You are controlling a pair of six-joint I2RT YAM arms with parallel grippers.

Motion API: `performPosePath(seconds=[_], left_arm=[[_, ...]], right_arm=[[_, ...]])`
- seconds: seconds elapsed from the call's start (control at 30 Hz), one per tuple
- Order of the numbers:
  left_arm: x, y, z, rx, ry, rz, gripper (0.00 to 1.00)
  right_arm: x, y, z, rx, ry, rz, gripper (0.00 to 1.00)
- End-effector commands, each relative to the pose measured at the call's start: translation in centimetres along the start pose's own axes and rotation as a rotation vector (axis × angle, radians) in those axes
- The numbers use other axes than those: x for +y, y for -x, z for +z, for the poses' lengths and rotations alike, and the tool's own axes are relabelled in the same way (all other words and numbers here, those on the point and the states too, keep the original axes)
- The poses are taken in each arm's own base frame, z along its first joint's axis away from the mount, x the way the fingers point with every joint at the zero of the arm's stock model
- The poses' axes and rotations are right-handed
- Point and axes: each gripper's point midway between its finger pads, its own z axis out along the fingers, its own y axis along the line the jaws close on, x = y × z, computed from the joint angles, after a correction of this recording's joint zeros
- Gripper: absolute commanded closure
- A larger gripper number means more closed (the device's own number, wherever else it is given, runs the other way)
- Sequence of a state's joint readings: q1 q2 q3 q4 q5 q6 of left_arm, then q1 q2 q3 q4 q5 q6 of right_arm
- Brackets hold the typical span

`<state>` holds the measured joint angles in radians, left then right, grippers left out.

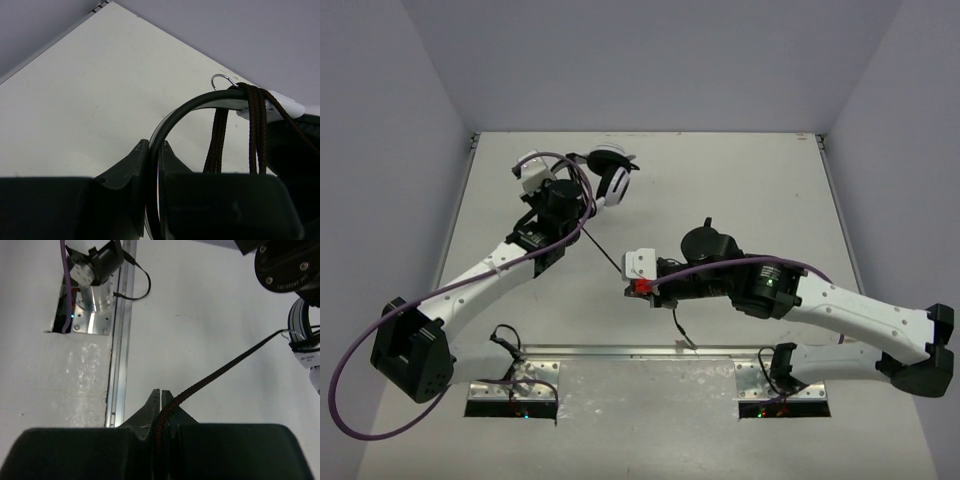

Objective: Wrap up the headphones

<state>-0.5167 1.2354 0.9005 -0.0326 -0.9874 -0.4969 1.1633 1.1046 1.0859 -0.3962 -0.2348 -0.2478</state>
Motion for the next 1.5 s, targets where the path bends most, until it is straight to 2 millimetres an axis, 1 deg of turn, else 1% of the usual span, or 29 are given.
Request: performPosePath(seconds=[0.0, 0.03, 0.07, 0.1, 0.13, 0.17, 0.2, 0.27, 0.3, 0.37, 0.4, 0.47, 0.5, 0.7, 0.77, 0.8, 0.87, 0.9, 0.93, 1.0, 1.03, 1.07, 1.1, 1.13, 1.2, 1.27, 1.3, 1.4, 1.47], left_arm=[[-0.3, 3.1, 0.3, -0.101, 0.042, -0.181, 1.00], [0.0, 2.9, 0.4, -0.104, 0.062, -0.181, 1.00], [0.0, 2.7, 0.5, -0.099, 0.067, -0.185, 1.00], [-0.1, 3.4, 0.6, -0.108, 0.086, -0.201, 1.00], [0.6, 2.6, 0.7, -0.092, 0.111, -0.174, 1.00], [0.6, 2.7, 0.8, -0.080, 0.131, -0.171, 1.00], [0.7, 3.0, 0.9, -0.080, 0.144, -0.177, 1.00], [0.6, 4.0, 1.3, -0.082, 0.153, -0.192, 1.00], [0.6, 4.2, 1.5, -0.079, 0.152, -0.200, 1.00], [0.3, 5.2, 1.9, -0.074, 0.135, -0.227, 1.00], [0.1, 5.5, 2.2, -0.066, 0.123, -0.235, 1.00], [-0.3, 6.5, 2.3, -0.067, 0.104, -0.255, 1.00], [-0.6, 6.8, 2.5, -0.057, 0.086, -0.264, 1.00], [-1.5, 8.6, 2.2, -0.037, 0.017, -0.307, 1.00], [-1.4, 9.1, 2.0, -0.052, 0.003, -0.301, 0.99], [-1.1, 8.5, 2.0, -0.050, 0.004, -0.285, 1.00], [-1.1, 8.8, 1.8, -0.075, -0.026, -0.284, 1.00], [-0.7, 7.9, 1.8, -0.079, -0.030, -0.281, 1.00], [-0.7, 7.8, 1.8, -0.091, -0.044, -0.289, 1.00], [-0.6, 6.2, 1.7, -0.100, -0.100, -0.263, 1.00], [-1.3, 6.2, 0.6, -0.109, -0.174, -0.267, 1.00], [-1.4, 5.8, 0.1, -0.125, -0.200, -0.266, 1.00], [-1.1, 5.2, -0.7, -0.155, -0.240, -0.265, 1.00], [-1.4, 4.5, -1.3, -0.152, -0.276, -0.257, 1.00], [-1.1, 2.9, -1.7, -0.145, -0.282, -0.228, 1.00], [-1.0, 1.6, -2.1, -0.130, -0.284, -0.197, 1.00], [-1.2, 1.6, -2.4, -0.142, -0.300, -0.187, 1.00], [-1.4, 0.8, -3.8, -0.146, -0.339, -0.156, 1.00], [-1.9, -0.1, -5.0, -0.137, -0.377, -0.127, 1.00]], right_arm=[[0.3, 7.1, -0.3, -0.212, 0.057, -0.017, 0.99], [0.2, 7.9, -0.5, -0.225, 0.063, -0.024, 0.99], [0.3, 7.7, -0.3, -0.215, 0.071, -0.030, 0.99], [0.6, 7.0, 0.1, -0.192, 0.082, -0.036, 0.99], [0.8, 6.3, 0.2, -0.175, 0.088, -0.031, 0.99], [1.0, 6.0, -0.1, -0.176, 0.086, -0.035, 0.99], [1.7, 4.2, 0.4, -0.143, 0.099, -0.021, 0.99], [2.5, 2.6, 0.4, -0.133, 0.113, -0.006, 0.99], [3.4, 0.4, 0.6, -0.101, 0.124, 0.013, 0.99], [4.1, -1.1, 0.8, -0.087, 0.131, 0.033, 0.99], [4.7, -3.1, 1.0, -0.058, 0.132, 0.051, 0.99], [5.0, -4.2, 1.2, -0.053, 0.131, 0.065, 0.99], [5.5, -5.4, 1.3, -0.033, 0.136, 0.076, 0.99], [5.7, -7.5, 1.6, -0.011, 0.111, 0.088, 0.99], [5.3, -7.2, 1.5, -0.018, 0.091, 0.087, 0.99], [5.2, -6.7, 1.3, -0.028, 0.089, 0.089, 0.99], [4.8, -5.2, 0.8, -0.056, 0.082, 0.082, 0.99], [4.6, -5.0, 0.5, -0.047, 0.081, 0.072, 0.99], [4.0, -3.7, 0.1, -0.067, 0.061, 0.056, 0.99], [2.6, -3.5, -0.6, -0.030, 0.002, 0.018, 0.99], [1.7, -2.0, -1.2, -0.041, -0.026, -0.004, 0.99], [0.8, -1.6, -1.6, -0.029, -0.060, -0.042, 0.99], [-0.2, -0.3, -2.4, -0.029, -0.094, -0.063, 0.99], [-0.8, -0.2, -2.4, -0.005, -0.108, -0.074, 0.99], [-2.2, 1.8, -3.4, 0.004, -0.145, -0.118, 0.99], [-3.2, 2.4, -3.2, 0.035, -0.162, -0.154, 0.99], [-3.7, 2.4, -3.3, 0.058, -0.179, -0.166, 0.99], [-5.8, 4.3, -3.6, 0.076, -0.241, -0.220, 0.98], [-7.0, 4.0, -3.3, 0.127, -0.278, -0.262, 0.99]])
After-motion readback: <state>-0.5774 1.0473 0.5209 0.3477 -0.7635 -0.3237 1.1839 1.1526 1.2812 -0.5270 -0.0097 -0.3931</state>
